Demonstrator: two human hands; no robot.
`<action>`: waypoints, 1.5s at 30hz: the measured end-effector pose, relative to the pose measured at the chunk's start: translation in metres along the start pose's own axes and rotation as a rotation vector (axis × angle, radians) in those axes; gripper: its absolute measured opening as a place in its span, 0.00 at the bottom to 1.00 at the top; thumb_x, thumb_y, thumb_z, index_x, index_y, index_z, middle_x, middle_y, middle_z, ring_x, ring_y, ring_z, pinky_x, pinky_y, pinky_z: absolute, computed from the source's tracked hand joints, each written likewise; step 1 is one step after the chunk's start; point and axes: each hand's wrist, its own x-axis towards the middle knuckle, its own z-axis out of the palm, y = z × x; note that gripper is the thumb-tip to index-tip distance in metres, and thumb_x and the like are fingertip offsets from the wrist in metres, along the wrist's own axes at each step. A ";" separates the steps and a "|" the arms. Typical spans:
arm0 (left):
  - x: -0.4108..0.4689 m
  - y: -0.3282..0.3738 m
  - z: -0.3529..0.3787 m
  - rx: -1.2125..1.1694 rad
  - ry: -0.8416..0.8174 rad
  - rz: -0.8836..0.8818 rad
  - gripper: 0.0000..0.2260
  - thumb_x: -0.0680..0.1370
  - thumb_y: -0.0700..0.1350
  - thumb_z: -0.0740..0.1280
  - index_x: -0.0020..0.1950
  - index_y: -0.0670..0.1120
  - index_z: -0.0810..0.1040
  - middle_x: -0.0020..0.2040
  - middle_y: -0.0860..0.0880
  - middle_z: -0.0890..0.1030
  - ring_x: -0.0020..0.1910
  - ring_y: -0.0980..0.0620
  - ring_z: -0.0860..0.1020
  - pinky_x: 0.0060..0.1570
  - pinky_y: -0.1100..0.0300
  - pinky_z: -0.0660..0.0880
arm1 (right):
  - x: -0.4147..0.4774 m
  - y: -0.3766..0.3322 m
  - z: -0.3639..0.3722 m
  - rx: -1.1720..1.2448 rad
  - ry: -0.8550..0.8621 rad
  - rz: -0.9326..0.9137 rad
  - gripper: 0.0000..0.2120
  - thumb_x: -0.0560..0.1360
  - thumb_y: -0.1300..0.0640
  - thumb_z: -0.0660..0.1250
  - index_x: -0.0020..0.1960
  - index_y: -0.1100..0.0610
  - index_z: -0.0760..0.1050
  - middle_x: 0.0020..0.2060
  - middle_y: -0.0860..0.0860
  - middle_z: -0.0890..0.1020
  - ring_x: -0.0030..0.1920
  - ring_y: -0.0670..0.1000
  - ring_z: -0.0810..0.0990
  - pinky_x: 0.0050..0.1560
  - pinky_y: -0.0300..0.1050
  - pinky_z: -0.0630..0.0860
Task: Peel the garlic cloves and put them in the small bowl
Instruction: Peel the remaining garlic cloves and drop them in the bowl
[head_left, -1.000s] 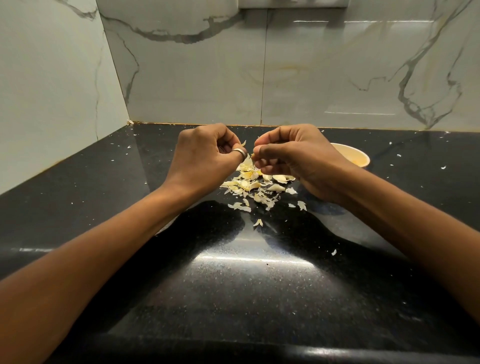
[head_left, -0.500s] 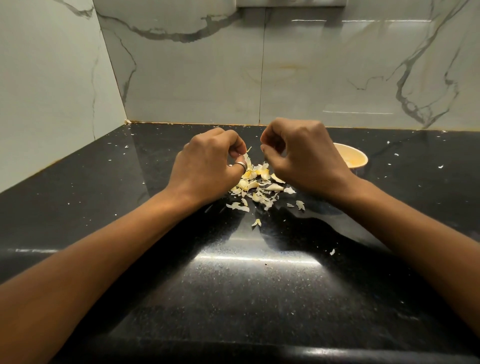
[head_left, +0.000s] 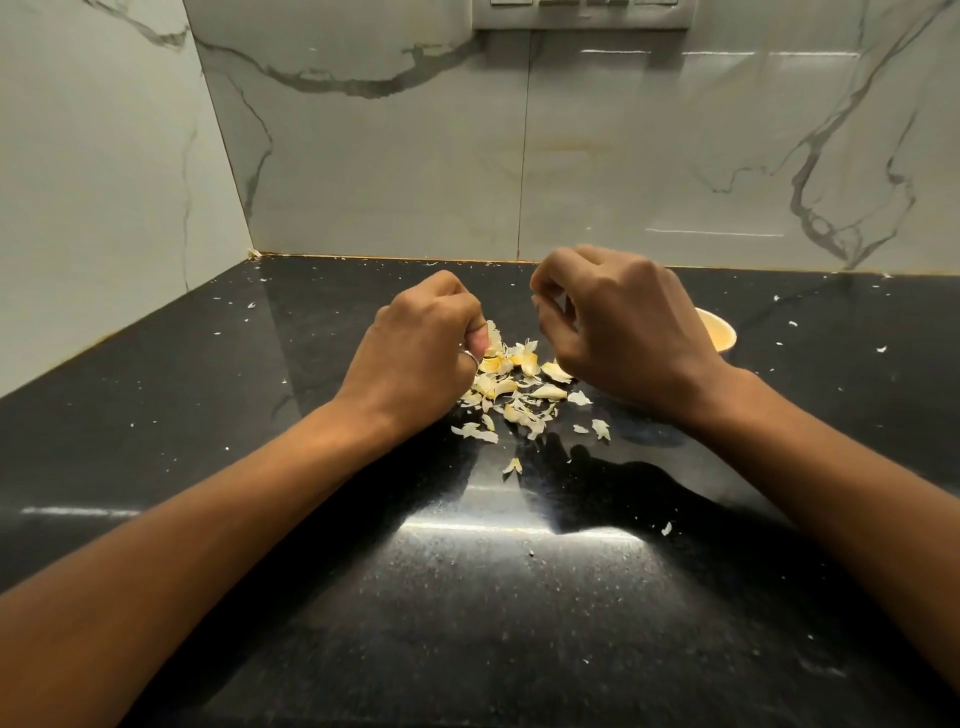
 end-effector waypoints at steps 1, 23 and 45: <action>0.000 0.000 0.000 0.010 0.004 -0.003 0.19 0.71 0.33 0.72 0.34 0.55 0.71 0.44 0.52 0.78 0.38 0.48 0.76 0.38 0.58 0.68 | 0.000 0.000 0.000 -0.007 -0.005 -0.004 0.06 0.78 0.57 0.66 0.48 0.59 0.78 0.38 0.55 0.81 0.33 0.58 0.78 0.33 0.51 0.77; -0.003 0.007 -0.004 0.144 0.010 -0.040 0.10 0.71 0.39 0.74 0.35 0.54 0.84 0.46 0.55 0.80 0.41 0.49 0.79 0.38 0.58 0.67 | 0.001 0.011 -0.003 -0.044 -0.051 -0.036 0.06 0.79 0.58 0.65 0.49 0.59 0.78 0.38 0.55 0.81 0.33 0.57 0.77 0.33 0.52 0.78; 0.002 0.000 -0.006 0.128 0.029 -0.106 0.12 0.72 0.36 0.72 0.37 0.54 0.83 0.48 0.53 0.81 0.44 0.48 0.80 0.42 0.57 0.72 | 0.009 0.068 -0.043 -0.097 -0.468 0.354 0.05 0.75 0.56 0.69 0.46 0.52 0.85 0.39 0.51 0.83 0.40 0.54 0.80 0.41 0.46 0.76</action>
